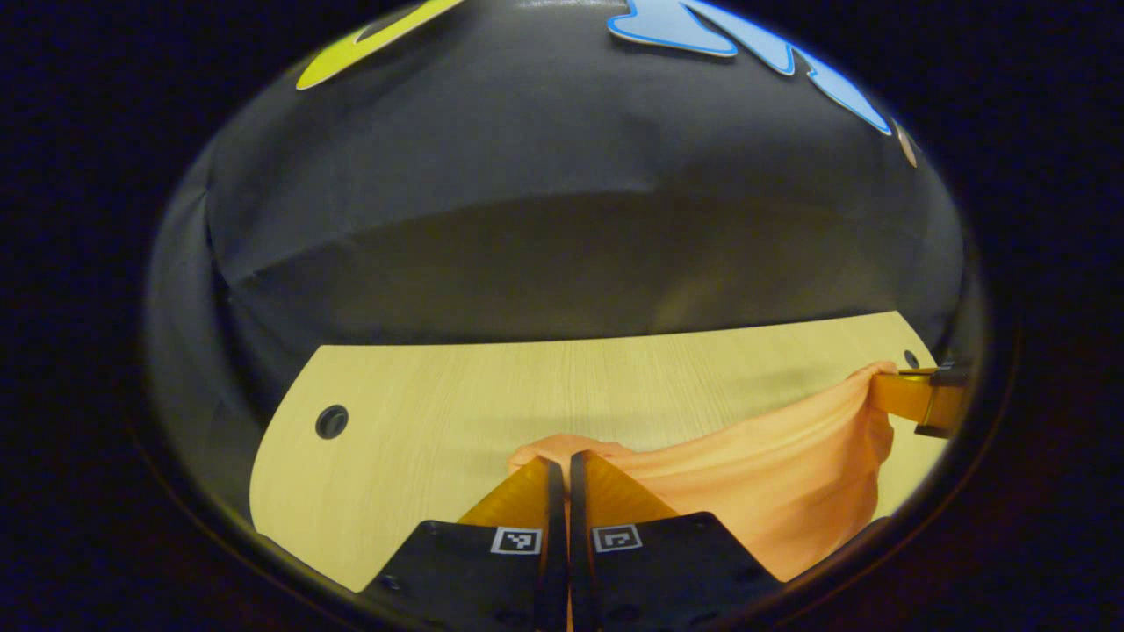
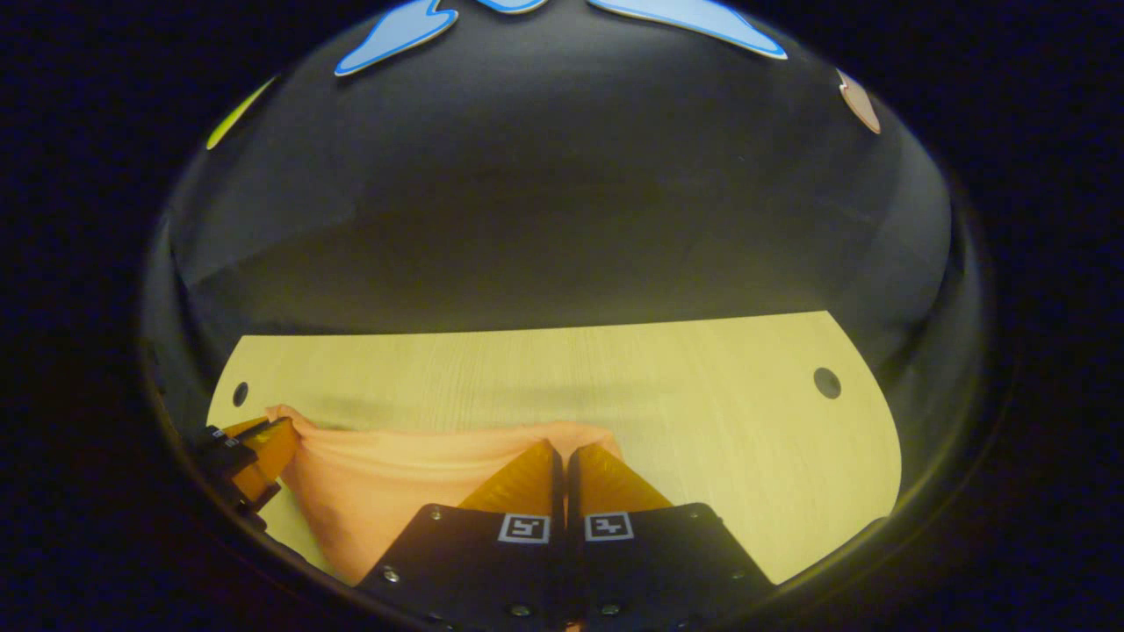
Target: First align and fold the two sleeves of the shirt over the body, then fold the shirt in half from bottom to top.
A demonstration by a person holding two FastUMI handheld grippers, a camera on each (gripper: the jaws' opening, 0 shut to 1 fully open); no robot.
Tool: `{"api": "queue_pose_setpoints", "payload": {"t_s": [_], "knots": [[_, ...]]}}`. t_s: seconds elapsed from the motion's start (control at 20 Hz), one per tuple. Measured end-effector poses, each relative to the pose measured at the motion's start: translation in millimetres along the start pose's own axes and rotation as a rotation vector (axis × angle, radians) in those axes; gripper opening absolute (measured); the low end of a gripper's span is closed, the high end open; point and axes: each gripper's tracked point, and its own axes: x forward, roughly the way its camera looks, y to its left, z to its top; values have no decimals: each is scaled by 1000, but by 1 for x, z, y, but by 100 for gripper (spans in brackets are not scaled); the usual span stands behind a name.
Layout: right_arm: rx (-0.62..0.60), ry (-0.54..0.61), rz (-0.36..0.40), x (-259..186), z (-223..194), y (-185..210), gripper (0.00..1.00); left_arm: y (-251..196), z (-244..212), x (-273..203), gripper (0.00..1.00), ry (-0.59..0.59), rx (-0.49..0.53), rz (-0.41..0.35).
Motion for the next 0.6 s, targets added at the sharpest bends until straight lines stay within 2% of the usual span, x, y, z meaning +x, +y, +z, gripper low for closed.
{"api": "queue_pose_setpoints", "payload": {"t_s": [0.05,0.1,0.15,0.25,0.45,0.5,0.6], "knots": [[-3,-27,-6,4,5,0,0,-1,6,5,7,-31,1,-3],[-7,-54,-12,8,9,1,0,0,10,11,10,-52,15,-3],[-11,-80,-18,13,15,0,0,2,12,14,7,-69,35,8],[-19,-108,-27,16,14,-2,0,-2,14,19,7,-81,47,5],[-37,-71,-35,15,11,-5,0,-2,5,31,7,-64,45,11],[-43,-60,-37,19,8,-5,0,-3,4,33,10,-62,32,2],[-43,-34,-41,21,3,-6,0,-2,-1,35,7,-48,25,-8]]}}
